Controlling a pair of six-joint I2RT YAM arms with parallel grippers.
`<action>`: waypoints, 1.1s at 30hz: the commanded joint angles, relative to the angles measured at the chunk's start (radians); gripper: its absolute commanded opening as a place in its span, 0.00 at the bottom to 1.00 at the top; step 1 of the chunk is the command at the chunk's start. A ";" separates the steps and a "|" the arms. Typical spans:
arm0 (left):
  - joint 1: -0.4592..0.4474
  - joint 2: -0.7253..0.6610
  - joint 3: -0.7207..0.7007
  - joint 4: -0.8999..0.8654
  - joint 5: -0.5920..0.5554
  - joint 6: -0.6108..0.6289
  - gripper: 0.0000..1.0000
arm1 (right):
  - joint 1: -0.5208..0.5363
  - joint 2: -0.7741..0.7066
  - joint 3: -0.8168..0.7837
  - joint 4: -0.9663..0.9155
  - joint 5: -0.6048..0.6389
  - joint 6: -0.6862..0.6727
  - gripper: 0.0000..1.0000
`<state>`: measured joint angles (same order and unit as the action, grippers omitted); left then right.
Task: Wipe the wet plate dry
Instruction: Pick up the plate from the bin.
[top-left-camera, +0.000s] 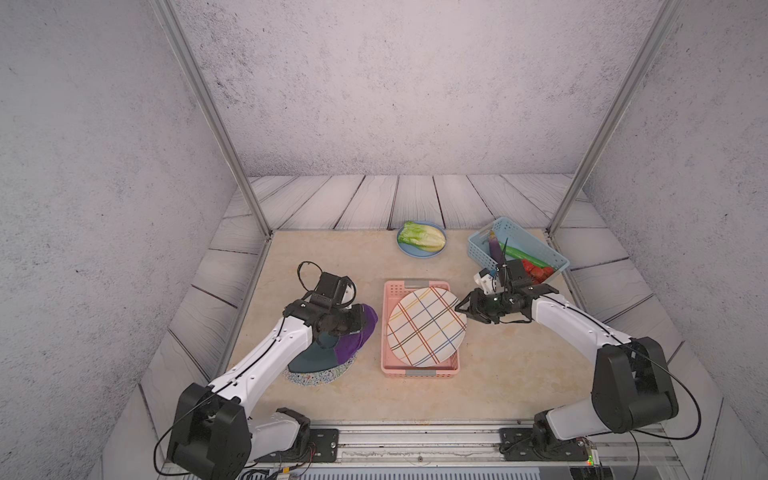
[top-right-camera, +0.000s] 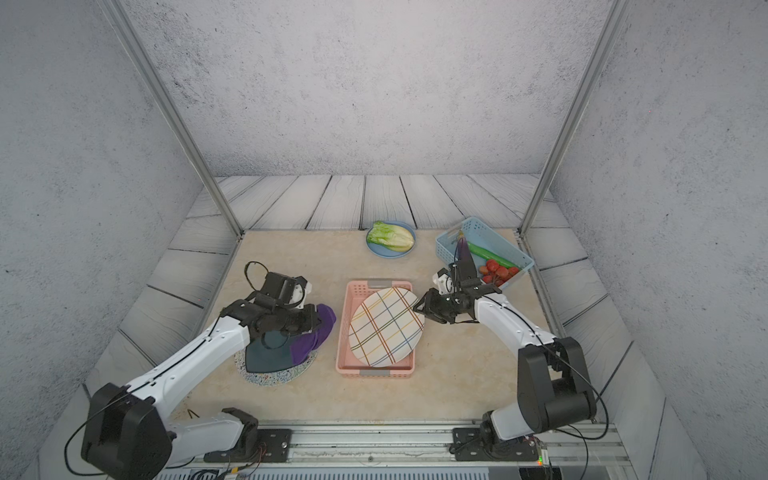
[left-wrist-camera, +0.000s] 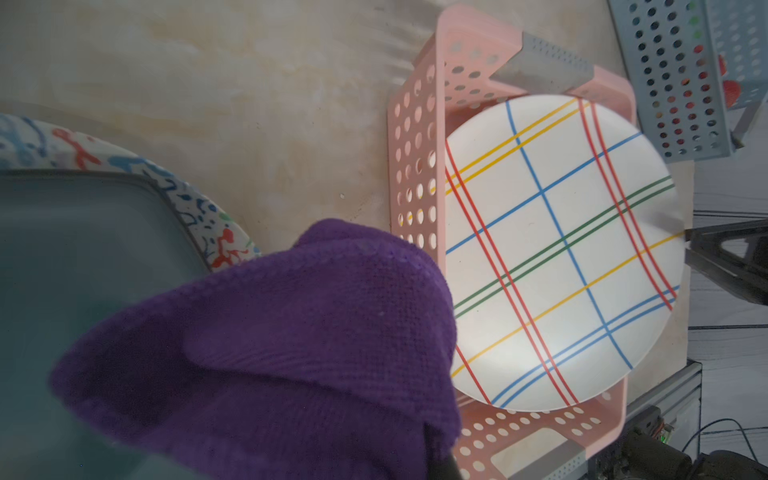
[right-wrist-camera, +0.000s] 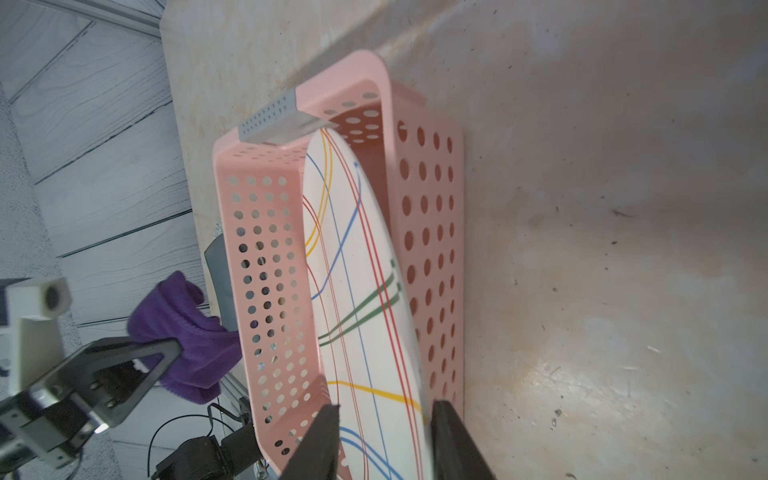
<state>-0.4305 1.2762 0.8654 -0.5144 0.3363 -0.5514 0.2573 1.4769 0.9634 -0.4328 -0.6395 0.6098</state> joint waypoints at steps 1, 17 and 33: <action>-0.026 0.047 -0.038 0.144 0.013 -0.041 0.00 | 0.006 0.016 0.004 0.088 -0.089 0.024 0.38; -0.090 0.118 -0.069 0.320 0.073 -0.073 0.00 | 0.199 0.070 0.012 0.193 0.002 0.124 0.33; -0.032 -0.220 0.159 0.037 0.023 0.059 0.00 | 0.202 -0.216 0.058 0.227 0.033 0.214 0.00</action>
<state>-0.4568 1.0599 0.9905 -0.4683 0.2905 -0.5262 0.4538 1.3369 0.9928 -0.3248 -0.5518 0.7506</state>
